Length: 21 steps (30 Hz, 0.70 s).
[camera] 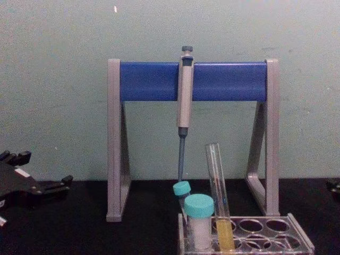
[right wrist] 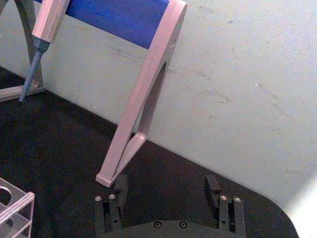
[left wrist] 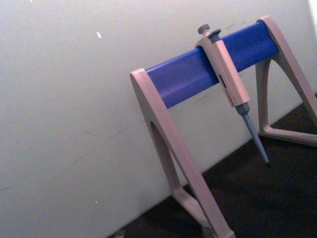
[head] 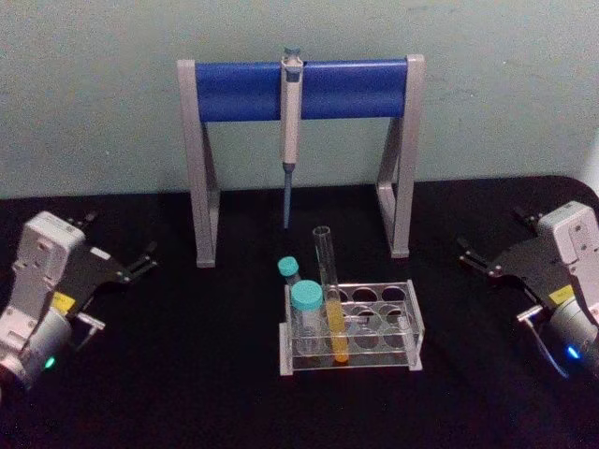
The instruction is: Pick up the test tube from the test tube rack, shake it, then place it back into the test tube rack.
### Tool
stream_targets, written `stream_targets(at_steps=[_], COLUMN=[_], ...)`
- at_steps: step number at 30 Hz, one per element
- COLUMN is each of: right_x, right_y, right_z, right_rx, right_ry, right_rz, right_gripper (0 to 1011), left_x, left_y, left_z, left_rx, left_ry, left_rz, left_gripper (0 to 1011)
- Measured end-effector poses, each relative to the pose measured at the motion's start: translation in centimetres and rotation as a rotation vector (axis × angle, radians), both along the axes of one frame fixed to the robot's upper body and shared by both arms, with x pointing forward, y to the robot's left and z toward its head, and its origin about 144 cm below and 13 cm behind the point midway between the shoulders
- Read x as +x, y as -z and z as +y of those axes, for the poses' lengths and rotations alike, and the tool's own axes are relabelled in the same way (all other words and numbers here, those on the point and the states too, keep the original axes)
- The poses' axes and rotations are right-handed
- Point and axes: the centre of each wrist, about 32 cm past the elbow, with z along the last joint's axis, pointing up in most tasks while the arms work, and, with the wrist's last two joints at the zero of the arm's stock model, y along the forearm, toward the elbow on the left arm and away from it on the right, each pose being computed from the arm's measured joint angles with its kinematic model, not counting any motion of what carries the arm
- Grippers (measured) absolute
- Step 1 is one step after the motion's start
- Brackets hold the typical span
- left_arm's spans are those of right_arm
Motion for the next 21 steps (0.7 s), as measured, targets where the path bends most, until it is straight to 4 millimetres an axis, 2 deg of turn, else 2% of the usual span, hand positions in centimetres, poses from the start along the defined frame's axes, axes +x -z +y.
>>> stream_targets(at_steps=[21], right_x=[0.0], right_y=[0.0], right_z=[-0.02], right_rx=[-0.001], right_ry=[0.0], right_rz=[0.0], right_gripper=[1000], left_x=[0.0], left_y=[0.0], left_z=[0.0], left_rx=[0.0], left_ry=[0.0], left_rz=[0.0], left_gripper=[1001])
